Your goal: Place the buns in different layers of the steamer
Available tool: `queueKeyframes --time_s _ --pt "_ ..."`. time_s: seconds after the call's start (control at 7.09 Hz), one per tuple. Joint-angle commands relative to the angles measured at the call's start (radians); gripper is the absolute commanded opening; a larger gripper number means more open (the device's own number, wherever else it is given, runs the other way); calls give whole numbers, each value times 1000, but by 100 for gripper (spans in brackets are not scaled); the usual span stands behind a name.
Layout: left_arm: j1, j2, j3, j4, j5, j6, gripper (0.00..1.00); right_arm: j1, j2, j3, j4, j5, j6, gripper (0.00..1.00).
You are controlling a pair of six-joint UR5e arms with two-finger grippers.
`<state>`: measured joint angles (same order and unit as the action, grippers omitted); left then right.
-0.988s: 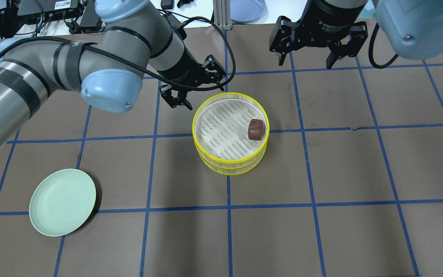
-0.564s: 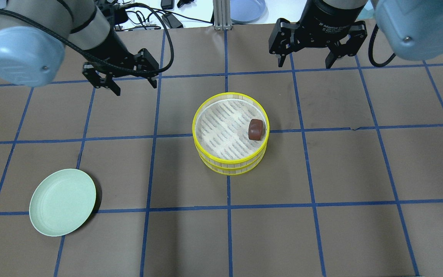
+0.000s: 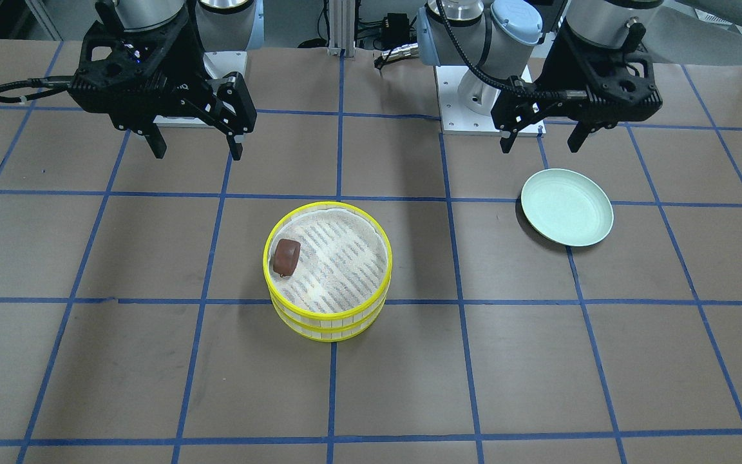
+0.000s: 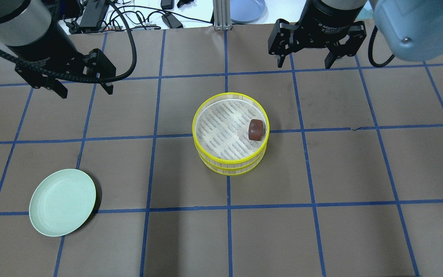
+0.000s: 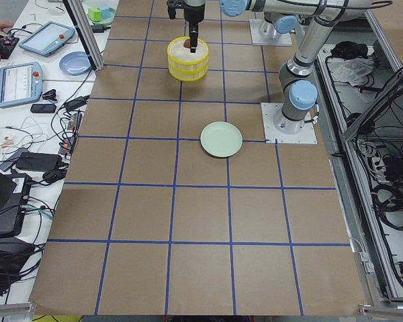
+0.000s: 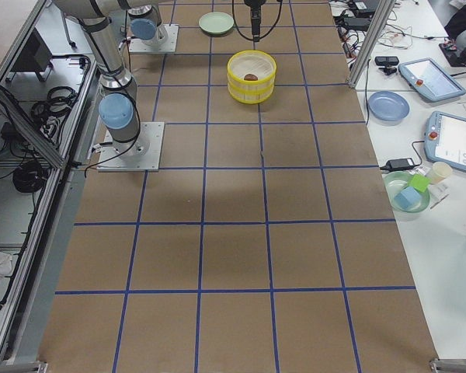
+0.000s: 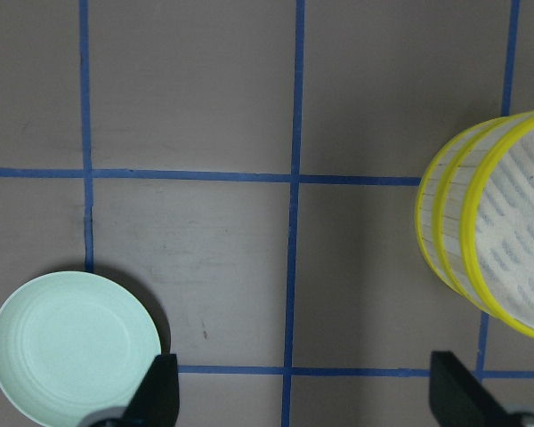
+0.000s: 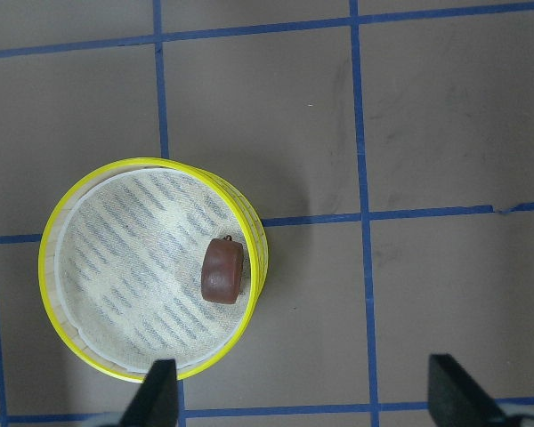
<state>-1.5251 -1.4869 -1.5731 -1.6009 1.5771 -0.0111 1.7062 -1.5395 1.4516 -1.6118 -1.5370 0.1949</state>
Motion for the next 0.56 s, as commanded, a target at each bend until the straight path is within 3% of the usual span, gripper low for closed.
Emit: queueKeyframes --time_s 0.0,0.42 --pt "-3 36 -24 4 -6 -48 100 1 1 1 1 0 0 100" --pt "-4 43 -36 1 3 -53 100 1 -1 1 1 0 0 100"
